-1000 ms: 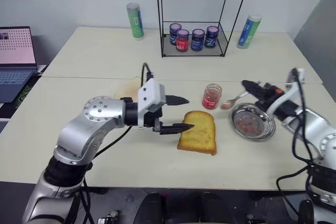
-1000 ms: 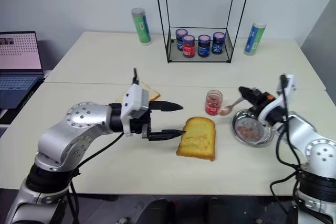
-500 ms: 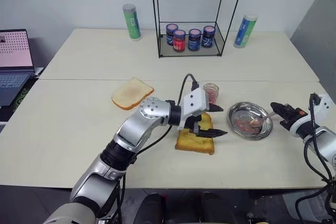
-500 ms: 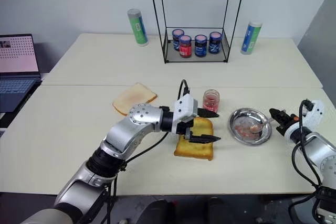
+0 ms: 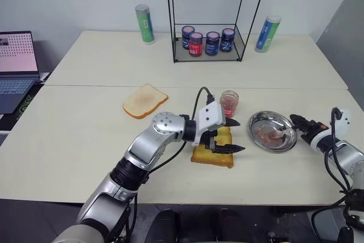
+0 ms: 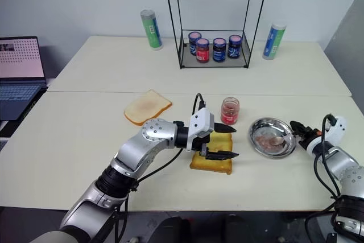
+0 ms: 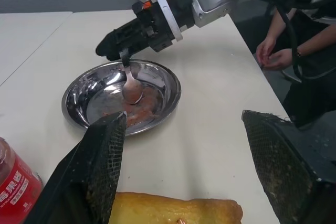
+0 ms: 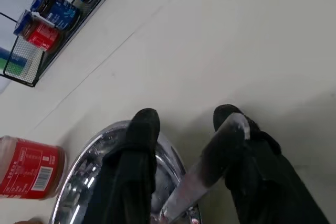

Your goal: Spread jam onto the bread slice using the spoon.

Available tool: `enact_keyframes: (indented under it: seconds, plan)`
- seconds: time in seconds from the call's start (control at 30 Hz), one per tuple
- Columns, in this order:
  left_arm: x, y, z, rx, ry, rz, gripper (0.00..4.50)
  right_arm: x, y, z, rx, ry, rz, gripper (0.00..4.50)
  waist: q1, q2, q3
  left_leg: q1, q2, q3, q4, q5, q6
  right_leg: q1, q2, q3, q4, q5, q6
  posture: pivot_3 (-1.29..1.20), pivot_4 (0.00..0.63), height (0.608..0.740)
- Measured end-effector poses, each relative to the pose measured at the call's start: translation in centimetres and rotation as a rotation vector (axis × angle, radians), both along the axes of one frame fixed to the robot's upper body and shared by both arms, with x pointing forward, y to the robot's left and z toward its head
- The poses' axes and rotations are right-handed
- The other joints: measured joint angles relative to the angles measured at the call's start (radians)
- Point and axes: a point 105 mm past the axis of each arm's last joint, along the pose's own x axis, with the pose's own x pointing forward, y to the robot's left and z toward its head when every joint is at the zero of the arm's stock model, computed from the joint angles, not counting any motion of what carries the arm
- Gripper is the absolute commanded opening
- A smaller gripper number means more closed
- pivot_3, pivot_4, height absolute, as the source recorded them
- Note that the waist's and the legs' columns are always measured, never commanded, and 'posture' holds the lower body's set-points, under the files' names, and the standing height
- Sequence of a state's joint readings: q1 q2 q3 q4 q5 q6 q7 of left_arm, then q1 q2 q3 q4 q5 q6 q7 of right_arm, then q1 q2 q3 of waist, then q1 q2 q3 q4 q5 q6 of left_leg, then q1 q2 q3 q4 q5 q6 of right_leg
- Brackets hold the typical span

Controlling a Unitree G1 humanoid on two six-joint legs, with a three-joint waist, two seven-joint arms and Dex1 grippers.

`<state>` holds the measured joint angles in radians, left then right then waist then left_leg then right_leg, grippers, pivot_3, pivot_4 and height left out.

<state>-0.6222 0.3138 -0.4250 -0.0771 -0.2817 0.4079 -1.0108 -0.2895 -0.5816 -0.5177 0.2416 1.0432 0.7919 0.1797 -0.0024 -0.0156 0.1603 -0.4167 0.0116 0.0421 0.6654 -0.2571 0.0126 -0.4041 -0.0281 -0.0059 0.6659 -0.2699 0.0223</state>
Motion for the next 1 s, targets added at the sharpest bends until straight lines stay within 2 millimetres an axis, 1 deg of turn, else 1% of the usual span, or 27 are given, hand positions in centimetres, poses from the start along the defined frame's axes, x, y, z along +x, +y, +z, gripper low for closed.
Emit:
enact_keyframes:
  seconds: [0.03, 0.07, 0.1, 0.27, 0.4, 0.43, 0.47, 0.5, 0.57, 0.63, 0.67, 0.7, 0.73, 0.77, 0.83, 0.87, 0.9, 0.93, 1.0]
  plan:
    - [0.0, 0.0, 0.0, 0.001, 0.0, 0.001, 3.66, 0.0, -0.2, 0.3, 0.003, -0.011, -0.008, 3.03, 0.0, 0.0, 0.0, 0.0, 0.0, 0.0, 0.0, 0.0, 0.0, 0.0, 0.0, 0.0, 0.0, 0.0, 0.0, 0.0, 0.15, 0.74]
    - [0.0, 0.0, 0.0, 0.001, 0.0, 0.001, 3.66, 0.0, -0.4, 0.5, 0.005, -0.018, -0.014, 3.21, 0.0, 0.0, 0.0, 0.0, 0.0, 0.0, 0.0, 0.0, 0.0, 0.0, 0.0, 0.0, 0.0, 0.0, 0.0, 0.0, 0.15, 0.74]
    - [0.0, 0.1, 0.0, 0.002, -0.001, 0.002, 3.66, 0.0, -0.4, 0.5, 0.007, -0.019, -0.016, 3.52, 0.0, 0.0, 0.0, 0.0, 0.0, 0.0, 0.0, 0.0, 0.0, 0.0, 0.0, 0.0, 0.0, 0.0, 0.0, 0.0, 0.15, 0.74]
    - [0.1, 0.1, 0.0, 0.005, -0.001, 0.005, 3.66, 0.0, -1.3, 0.8, 0.03, -0.029, -0.048, 4.48, 0.0, 0.0, 0.0, 0.0, 0.0, 0.0, 0.0, 0.0, 0.0, 0.0, 0.0, 0.0, 0.0, 0.0, 0.0, 0.0, 0.15, 0.74]
    - [0.4, 0.6, 0.0, 0.013, -0.006, 0.022, 3.66, 0.1, -2.3, 1.7, 0.002, -0.036, -0.074, 4.48, 0.0, 0.001, 0.0, 0.0, 0.0, 0.0, 0.0, 0.0, 0.0, 0.0, 0.0, 0.0, 0.0, 0.0, 0.0, 0.0, 0.15, 0.74]
    - [0.8, 1.2, 0.1, 0.017, -0.012, 0.044, 3.66, 0.1, -3.1, 2.6, -0.038, -0.046, -0.092, 4.48, -0.001, 0.001, 0.0, 0.0, 0.0, 0.0, 0.0, 0.0, 0.0, 0.0, 0.0, 0.0, 0.0, 0.0, 0.0, 0.0, 0.15, 0.74]
    - [0.9, 1.5, 0.2, 0.019, -0.015, 0.054, 3.66, 0.1, -3.3, 2.9, -0.051, -0.052, -0.097, 4.48, -0.001, 0.001, 0.0, 0.0, 0.0, 0.0, 0.0, 0.0, 0.0, 0.0, 0.0, 0.0, 0.0, 0.0, 0.0, 0.0, 0.15, 0.74]
    - [1.3, 2.1, 0.3, 0.023, -0.02, 0.075, 3.66, 0.1, -3.9, 3.8, -0.085, -0.067, -0.11, 4.48, -0.001, 0.001, 0.0, 0.0, 0.0, 0.0, 0.0, 0.0, 0.0, 0.0, 0.0, 0.0, 0.0, 0.0, 0.0, 0.0, 0.15, 0.74]
    - [2.1, 4.7, 0.6, 0.042, -0.019, 0.149, 3.66, 0.1, -4.2, 6.4, -0.309, -0.093, -0.071, 4.48, -0.005, 0.004, 0.0, 0.0, 0.0, 0.001, -0.001, 0.0, 0.0, -0.001, 0.0, 0.001, 0.0, 0.0, 0.0, 0.0, 0.15, 0.74]
    - [3.1, 7.4, 0.8, 0.064, -0.014, 0.236, 3.66, 0.0, -2.9, 9.0, -0.472, -0.153, 0.005, 4.48, -0.01, 0.004, 0.0, 0.0, 0.002, 0.0, -0.001, 0.0, 0.0, -0.001, 0.002, 0.001, 0.0, 0.0, 0.0, 0.0, 0.15, 0.74]
    - [3.3, 8.2, 1.0, 0.065, -0.01, 0.264, 3.66, 0.0, -2.0, 9.8, -0.518, -0.181, 0.048, 4.48, -0.01, 0.004, 0.0, 0.0, 0.003, -0.001, -0.001, 0.0, 0.0, -0.001, 0.003, 0.0, 0.0, 0.0, 0.0, 0.0, 0.15, 0.74]
    - [3.4, 9.7, 1.3, 0.076, -0.01, 0.303, 3.66, -0.2, 0.7, 10.7, -0.596, -0.219, 0.177, 4.48, -0.012, 0.004, 0.0, 0.0, 0.003, -0.001, -0.001, 0.0, 0.0, -0.001, 0.003, -0.001, 0.0, 0.0, 0.0, 0.0, 0.15, 0.74]
    - [3.5, 10.6, 1.4, 0.085, -0.007, 0.324, 3.66, -0.4, 2.3, 10.8, -0.628, -0.234, 0.254, 4.48, -0.014, 0.004, 0.0, 0.001, 0.004, -0.002, -0.001, 0.0, 0.0, -0.001, 0.003, -0.001, 0.0, 0.0, 0.0, 0.0, 0.15, 0.74]
    - [3.5, 12.4, 1.5, 0.109, 0.002, 0.365, 3.66, -1.3, 5.5, 10.6, -0.684, -0.251, 0.426, 4.48, -0.015, 0.004, 0.0, 0.0, 0.004, -0.003, -0.001, 0.0, 0.0, -0.001, 0.003, -0.002, 0.0, 0.0, 0.0, 0.0, 0.15, 0.74]
    - [3.5, 14.3, 1.6, 0.136, 0.016, 0.413, 3.66, -2.4, 8.0, 10.0, -0.721, -0.248, 0.576, 4.48, -0.014, 0.004, 0.0, 0.0, 0.005, -0.004, -0.001, 0.0, 0.0, 0.0, 0.003, -0.003, -0.001, 0.0, 0.0, 0.0, 0.15, 0.74]
    - [3.1, 15.9, 1.7, 0.161, 0.029, 0.442, 3.66, -3.9, 9.7, 9.2, -0.753, -0.229, 0.718, 4.48, -0.008, 0.003, 0.001, -0.001, 0.003, -0.004, -0.001, 0.0, 0.0, -0.001, 0.002, -0.004, -0.001, 0.0, 0.0, 0.0, 0.15, 0.74]
    - [3.0, 16.0, 1.7, 0.164, 0.03, 0.444, 3.66, -4.1, 9.9, 9.1, -0.756, -0.226, 0.735, 4.48, -0.007, 0.003, 0.001, -0.001, 0.003, -0.004, -0.001, 0.0, 0.0, -0.001, 0.002, -0.004, -0.001, 0.0, 0.0, 0.0, 0.15, 0.74]
    - [2.7, 17.2, 1.4, 0.187, 0.051, 0.466, 3.66, -5.2, 10.8, 8.5, -0.758, -0.206, 0.817, 4.48, -0.002, 0.003, 0.001, 0.0, 0.003, -0.003, -0.001, 0.0, 0.0, 0.0, -0.002, -0.004, -0.002, 0.0, 0.0, 0.0, 0.15, 0.74]
    - [1.7, 19.1, 1.0, 0.224, 0.085, 0.491, 3.66, -7.3, 11.9, 7.6, -0.765, -0.169, 0.967, 4.48, 0.004, 0.001, 0.002, -0.001, 0.001, -0.003, 0.0, 0.0, 0.0, 0.0, -0.006, -0.004, -0.002, 0.0, 0.0, 0.0, 0.15, 0.74]
